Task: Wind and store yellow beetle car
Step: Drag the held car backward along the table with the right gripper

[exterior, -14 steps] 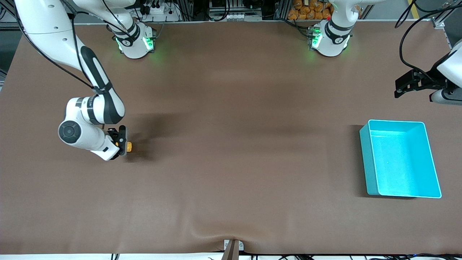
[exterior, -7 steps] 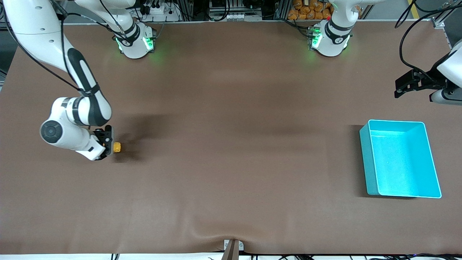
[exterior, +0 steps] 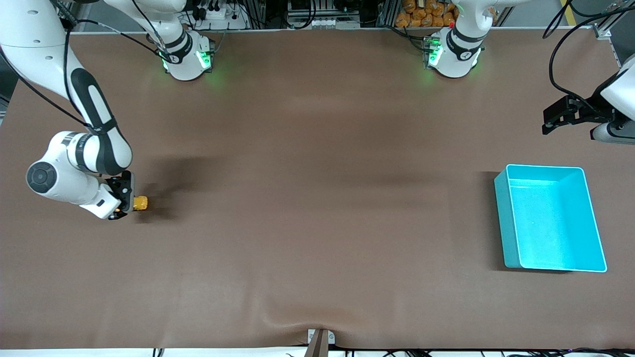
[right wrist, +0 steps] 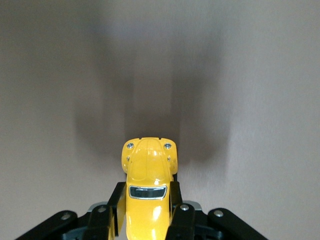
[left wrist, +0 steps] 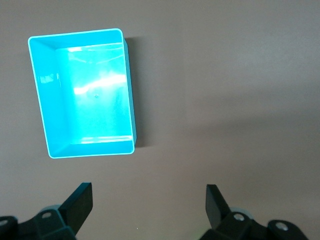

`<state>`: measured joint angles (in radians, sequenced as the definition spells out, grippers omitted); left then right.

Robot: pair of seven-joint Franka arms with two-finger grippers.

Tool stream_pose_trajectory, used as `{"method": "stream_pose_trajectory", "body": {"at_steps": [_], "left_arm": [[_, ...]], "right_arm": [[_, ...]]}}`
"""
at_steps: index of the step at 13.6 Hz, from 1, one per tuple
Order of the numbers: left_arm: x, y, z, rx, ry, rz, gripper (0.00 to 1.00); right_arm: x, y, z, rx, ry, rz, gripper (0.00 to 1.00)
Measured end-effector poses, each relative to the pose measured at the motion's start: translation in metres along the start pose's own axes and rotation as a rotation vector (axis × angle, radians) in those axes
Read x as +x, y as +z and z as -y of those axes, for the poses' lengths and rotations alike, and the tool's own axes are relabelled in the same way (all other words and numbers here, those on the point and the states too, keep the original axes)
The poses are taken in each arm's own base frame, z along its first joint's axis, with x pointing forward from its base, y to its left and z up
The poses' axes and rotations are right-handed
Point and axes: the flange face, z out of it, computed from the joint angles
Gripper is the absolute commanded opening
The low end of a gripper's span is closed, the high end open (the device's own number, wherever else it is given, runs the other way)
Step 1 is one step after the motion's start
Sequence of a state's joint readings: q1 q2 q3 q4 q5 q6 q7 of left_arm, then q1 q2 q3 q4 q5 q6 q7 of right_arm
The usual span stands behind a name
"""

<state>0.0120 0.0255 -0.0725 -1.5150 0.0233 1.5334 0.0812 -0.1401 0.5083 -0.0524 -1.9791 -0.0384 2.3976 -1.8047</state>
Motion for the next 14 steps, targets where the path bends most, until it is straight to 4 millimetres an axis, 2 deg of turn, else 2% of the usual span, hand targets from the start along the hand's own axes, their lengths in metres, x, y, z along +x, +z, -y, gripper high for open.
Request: {"method": "stream_pose_trajectory", "body": {"at_steps": [2,7,14], "left_arm": [[0.0,0.0,0.0,0.0,0.0,0.0,1.0],[0.0,0.0,0.0,0.0,0.0,0.0,1.0],[0.0,0.0,0.0,0.0,0.0,0.0,1.0]], "right_arm": [[-0.017,0.001,0.003,-0.008,0.009,0.007,0.21],[-0.073,0.004,0.015,-0.042,0.053,0.029,0.22],[-0.128,0.006,0.026,-0.063,0.128,0.035,0.26]]}}
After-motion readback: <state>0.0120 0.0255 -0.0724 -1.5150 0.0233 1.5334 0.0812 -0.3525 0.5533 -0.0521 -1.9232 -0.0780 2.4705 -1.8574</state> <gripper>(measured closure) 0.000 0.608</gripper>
